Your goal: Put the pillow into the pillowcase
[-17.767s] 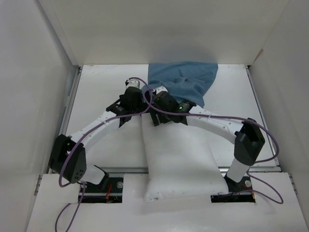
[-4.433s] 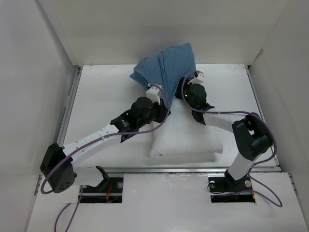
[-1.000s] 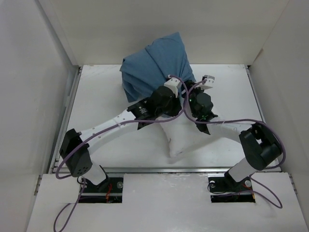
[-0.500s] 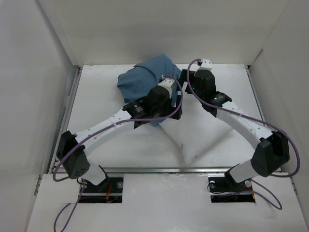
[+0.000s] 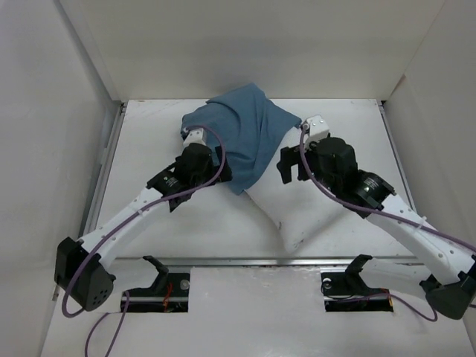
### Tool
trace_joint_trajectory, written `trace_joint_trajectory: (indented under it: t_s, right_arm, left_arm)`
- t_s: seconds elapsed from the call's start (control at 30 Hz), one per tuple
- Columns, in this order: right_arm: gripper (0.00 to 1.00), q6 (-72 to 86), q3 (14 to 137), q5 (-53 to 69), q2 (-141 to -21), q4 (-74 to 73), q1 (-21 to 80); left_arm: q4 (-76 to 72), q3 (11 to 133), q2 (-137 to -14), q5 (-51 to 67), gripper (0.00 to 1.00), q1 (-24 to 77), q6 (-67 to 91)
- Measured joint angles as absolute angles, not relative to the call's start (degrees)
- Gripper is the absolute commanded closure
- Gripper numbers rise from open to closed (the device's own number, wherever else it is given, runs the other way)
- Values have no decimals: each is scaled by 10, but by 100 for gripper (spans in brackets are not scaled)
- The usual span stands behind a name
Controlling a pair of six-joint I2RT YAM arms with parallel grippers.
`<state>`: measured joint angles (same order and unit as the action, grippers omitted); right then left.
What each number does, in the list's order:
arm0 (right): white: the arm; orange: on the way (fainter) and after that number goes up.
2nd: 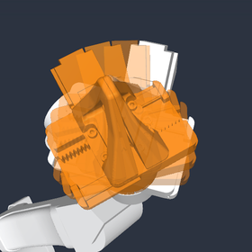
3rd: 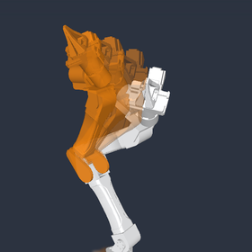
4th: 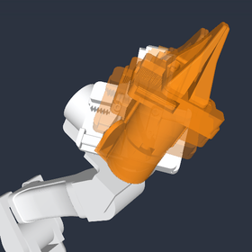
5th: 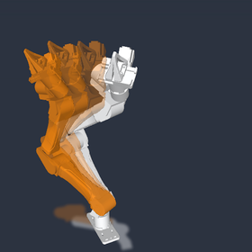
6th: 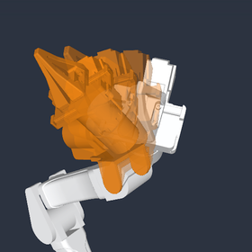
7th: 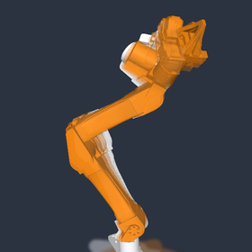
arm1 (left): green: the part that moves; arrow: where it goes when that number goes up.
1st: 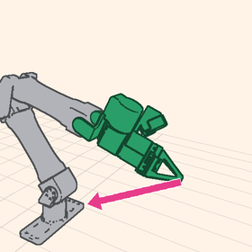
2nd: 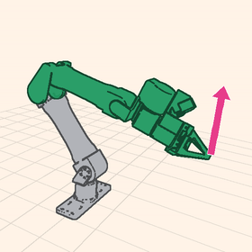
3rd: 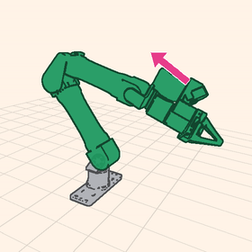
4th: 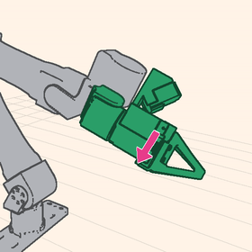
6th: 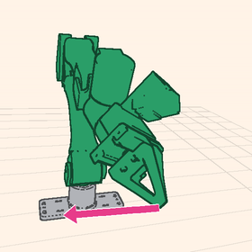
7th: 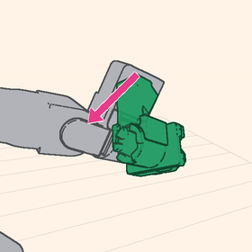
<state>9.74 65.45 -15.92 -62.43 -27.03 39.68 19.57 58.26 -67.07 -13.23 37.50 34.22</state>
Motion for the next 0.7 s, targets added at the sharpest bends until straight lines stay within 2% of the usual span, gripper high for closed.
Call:
trace_joint_trajectory:
  t_s: [0.17, 0.37, 0.43, 0.47, 0.57, 0.6, 0.7]
  right_arm:
    - [0, 48, 628, -116, -646, -270, 444]
    - [2, 8, 605, -130, -784, -256, 455]
    - [15, -2, 605, -141, -821, -236, 456]
    - [50, -6, 605, -150, -834, -222, 456]
    - [90, -8, 605, -178, -849, -191, 458]
    - [100, -5, 606, -184, -850, -184, 458]
    - [100, 5, 615, -193, -848, -172, 450]
  left_arm:
    - [152, 462, -695, -60, 0, 369, 346]
    - [126, 441, -723, -29, 0, 385, 340]
    - [117, 441, -722, -27, 0, 385, 338]
    - [114, 441, -722, -27, 0, 385, 337]
    - [105, 441, -722, -27, 0, 386, 333]
    - [102, 441, -722, -27, 0, 387, 332]
    - [91, 441, -722, -31, 0, 389, 326]
